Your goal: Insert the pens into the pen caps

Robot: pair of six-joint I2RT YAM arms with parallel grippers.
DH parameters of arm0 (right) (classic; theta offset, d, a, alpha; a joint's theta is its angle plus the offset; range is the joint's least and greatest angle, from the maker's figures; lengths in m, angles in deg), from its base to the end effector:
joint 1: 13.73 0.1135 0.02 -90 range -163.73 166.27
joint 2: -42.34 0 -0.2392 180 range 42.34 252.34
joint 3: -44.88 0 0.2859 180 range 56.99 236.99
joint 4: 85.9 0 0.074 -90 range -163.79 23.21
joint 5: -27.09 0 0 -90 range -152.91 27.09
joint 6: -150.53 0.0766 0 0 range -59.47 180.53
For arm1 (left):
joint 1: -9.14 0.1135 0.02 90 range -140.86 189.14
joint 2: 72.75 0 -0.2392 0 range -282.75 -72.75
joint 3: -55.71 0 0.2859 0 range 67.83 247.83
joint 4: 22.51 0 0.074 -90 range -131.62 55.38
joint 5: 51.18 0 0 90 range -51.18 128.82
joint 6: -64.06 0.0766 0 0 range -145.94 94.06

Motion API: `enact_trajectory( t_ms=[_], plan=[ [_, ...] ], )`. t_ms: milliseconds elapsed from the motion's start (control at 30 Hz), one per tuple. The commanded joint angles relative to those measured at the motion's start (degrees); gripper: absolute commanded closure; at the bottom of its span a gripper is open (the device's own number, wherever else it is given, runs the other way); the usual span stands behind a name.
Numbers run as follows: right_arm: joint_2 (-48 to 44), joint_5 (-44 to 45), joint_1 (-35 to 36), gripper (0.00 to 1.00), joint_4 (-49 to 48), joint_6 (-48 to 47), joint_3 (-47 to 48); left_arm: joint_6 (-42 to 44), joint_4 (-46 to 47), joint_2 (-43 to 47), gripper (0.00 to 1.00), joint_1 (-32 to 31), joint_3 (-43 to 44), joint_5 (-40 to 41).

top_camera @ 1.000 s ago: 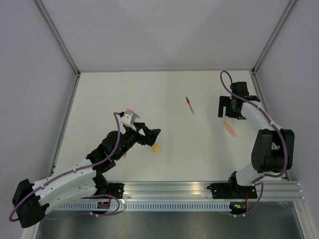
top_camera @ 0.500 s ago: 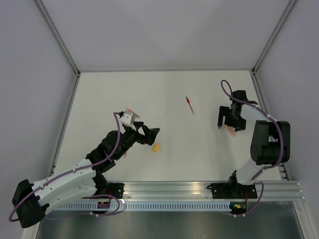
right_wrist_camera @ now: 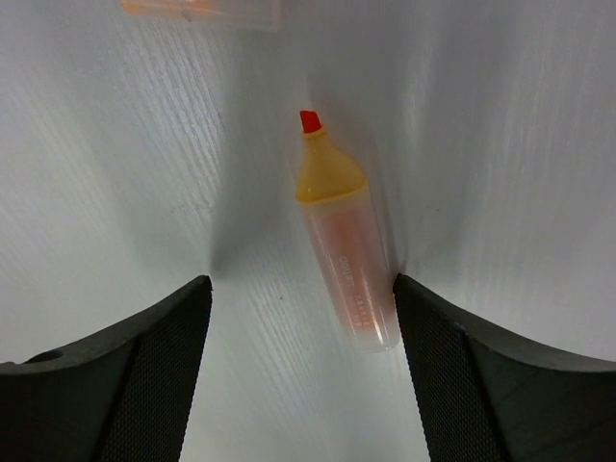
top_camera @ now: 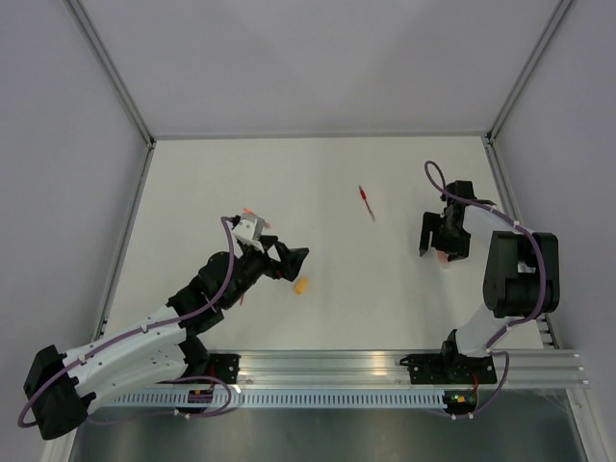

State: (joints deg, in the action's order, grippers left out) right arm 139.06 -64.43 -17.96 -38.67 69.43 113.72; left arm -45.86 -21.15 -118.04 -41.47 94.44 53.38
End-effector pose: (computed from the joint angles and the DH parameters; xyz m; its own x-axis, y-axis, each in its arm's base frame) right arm 0.3386 -0.0230 0.0718 -0.9418 0.2247 -0.2499 0.2152 0.9744 0.0651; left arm 0.1946 -0.2067 0.2374 -0.2548 -0.2093 -0.9441 0.5343 0.7832 -0.3179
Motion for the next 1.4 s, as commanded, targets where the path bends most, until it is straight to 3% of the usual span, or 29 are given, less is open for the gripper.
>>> enact_trajectory(
  t_ms=[0,300,500,633,833,967,1133,1233,1367],
  plan=[
    [-0.66,-2.97,0.27,0.19,-0.22,3.92,-3.20,1.82,1.38,0.74,0.00,-0.10,1.87,0.46],
    [0.48,10.12,0.36,0.33,3.47,7.60,-2.24,1.55,1.38,1.18,0.00,-0.10,1.78,0.02],
    [0.57,9.87,1.68,0.46,3.56,8.24,-1.54,1.47,1.82,0.39,0.00,-0.10,1.87,-1.12],
    [0.48,9.96,1.77,0.66,2.68,6.56,-1.80,1.20,1.90,0.39,0.00,-0.10,1.78,-1.99],
    [-1.36,6.10,3.61,0.85,-0.74,8.14,-2.59,0.76,1.82,-1.46,0.00,-0.10,2.65,-4.64],
    [-3.64,5.12,13.15,1.00,-6.71,11.92,-4.96,0.94,1.38,-1.72,0.00,-0.10,2.66,-4.55],
    [-8.99,6.70,26.01,1.00,-12.17,16.40,-6.54,-1.16,0.51,-2.77,0.01,-0.10,3.35,-2.89],
    [-14.17,12.93,36.00,1.00,-15.93,17.63,-8.38,-5.82,-6.43,-5.75,0.06,-0.10,7.73,0.80],
    [-20.69,17.24,45.41,1.00,-23.06,18.86,-12.25,-7.93,-9.34,-7.70,0.11,-0.10,10.04,-1.64]
  ],
)
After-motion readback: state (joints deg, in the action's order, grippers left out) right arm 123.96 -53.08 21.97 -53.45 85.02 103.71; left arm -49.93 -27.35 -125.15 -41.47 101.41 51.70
